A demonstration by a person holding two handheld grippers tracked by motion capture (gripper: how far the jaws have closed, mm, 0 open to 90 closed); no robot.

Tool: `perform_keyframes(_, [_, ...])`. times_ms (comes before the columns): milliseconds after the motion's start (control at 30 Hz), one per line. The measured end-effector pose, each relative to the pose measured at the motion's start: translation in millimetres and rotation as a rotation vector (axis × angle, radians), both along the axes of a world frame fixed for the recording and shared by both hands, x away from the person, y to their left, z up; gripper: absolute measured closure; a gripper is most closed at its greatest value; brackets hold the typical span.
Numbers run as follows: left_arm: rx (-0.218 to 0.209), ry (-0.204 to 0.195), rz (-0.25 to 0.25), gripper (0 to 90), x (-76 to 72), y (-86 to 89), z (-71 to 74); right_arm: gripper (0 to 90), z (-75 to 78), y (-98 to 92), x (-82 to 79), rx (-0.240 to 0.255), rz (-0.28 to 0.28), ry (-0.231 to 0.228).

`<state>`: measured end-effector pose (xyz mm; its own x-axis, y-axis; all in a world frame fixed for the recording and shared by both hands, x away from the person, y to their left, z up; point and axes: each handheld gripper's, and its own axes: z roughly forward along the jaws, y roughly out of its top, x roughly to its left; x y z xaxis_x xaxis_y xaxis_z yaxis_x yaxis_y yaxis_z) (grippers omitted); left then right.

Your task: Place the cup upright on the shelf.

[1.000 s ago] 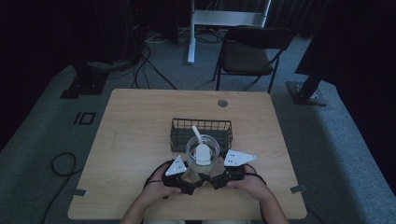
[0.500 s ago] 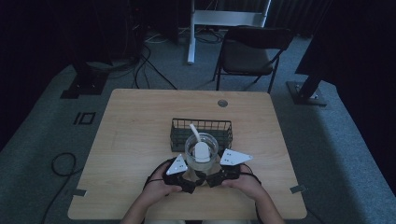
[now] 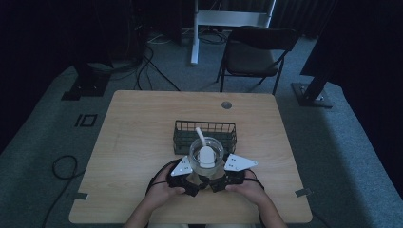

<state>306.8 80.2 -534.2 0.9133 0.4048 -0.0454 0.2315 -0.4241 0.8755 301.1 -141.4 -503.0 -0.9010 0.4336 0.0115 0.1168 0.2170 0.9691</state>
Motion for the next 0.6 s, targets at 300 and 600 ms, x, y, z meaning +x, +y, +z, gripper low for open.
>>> perform_keyframes(300, [-0.029,0.006,-0.01,11.9,4.0,-0.3,8.0,8.8,2.1,0.4,1.9,0.005,-0.035,0.001])
perform_keyframes(600, [-0.03,-0.011,-0.045,12.0,7.3,-1.0,34.7,8.7,11.4,-4.2,3.2,-0.007,-0.018,-0.006])
